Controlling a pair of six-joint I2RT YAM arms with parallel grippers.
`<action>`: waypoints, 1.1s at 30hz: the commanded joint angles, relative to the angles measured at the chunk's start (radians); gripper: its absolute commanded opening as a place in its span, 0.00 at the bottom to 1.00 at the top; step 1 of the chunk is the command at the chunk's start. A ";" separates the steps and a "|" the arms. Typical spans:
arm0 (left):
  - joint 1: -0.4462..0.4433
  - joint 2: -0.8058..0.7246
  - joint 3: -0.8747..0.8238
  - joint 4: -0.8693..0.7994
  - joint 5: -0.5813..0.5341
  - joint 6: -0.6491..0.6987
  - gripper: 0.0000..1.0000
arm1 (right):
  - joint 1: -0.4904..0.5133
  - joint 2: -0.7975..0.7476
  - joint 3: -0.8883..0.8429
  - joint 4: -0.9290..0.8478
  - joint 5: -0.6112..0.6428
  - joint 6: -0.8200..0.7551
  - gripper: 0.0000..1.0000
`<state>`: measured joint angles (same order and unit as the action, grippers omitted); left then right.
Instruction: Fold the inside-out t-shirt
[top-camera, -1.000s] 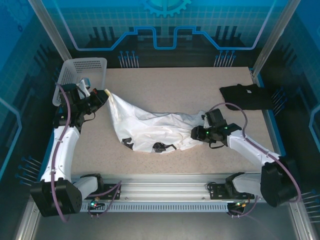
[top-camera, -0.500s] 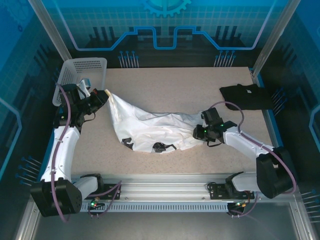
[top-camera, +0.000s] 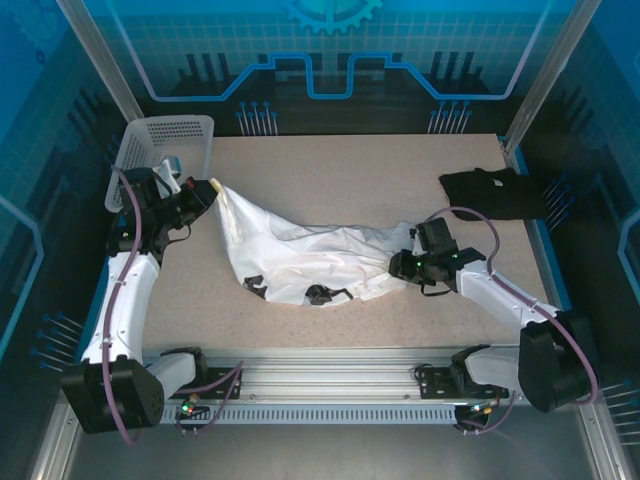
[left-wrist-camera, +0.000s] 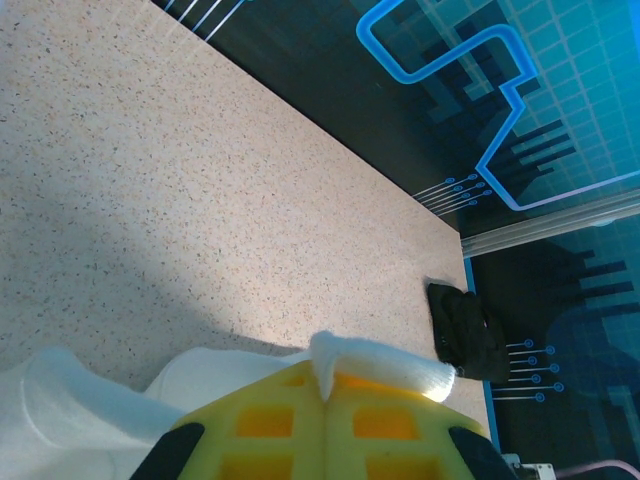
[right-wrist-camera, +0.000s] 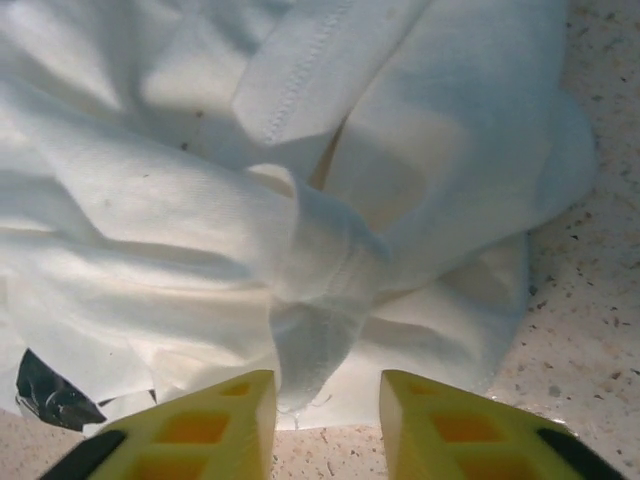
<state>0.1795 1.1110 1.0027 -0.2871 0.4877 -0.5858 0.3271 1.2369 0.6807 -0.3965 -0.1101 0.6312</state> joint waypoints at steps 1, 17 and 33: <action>-0.006 -0.001 -0.015 0.026 0.026 0.001 0.00 | 0.025 0.044 0.058 -0.012 -0.001 -0.014 0.40; -0.006 0.001 -0.016 0.029 0.032 0.004 0.00 | 0.015 0.148 0.076 -0.067 0.095 -0.097 0.21; -0.007 -0.022 -0.003 0.023 0.045 -0.030 0.00 | -0.240 -0.262 0.009 0.198 -0.338 -0.143 0.00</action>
<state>0.1791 1.1114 0.9977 -0.2813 0.4961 -0.5941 0.1349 1.0576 0.6651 -0.3176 -0.2779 0.5106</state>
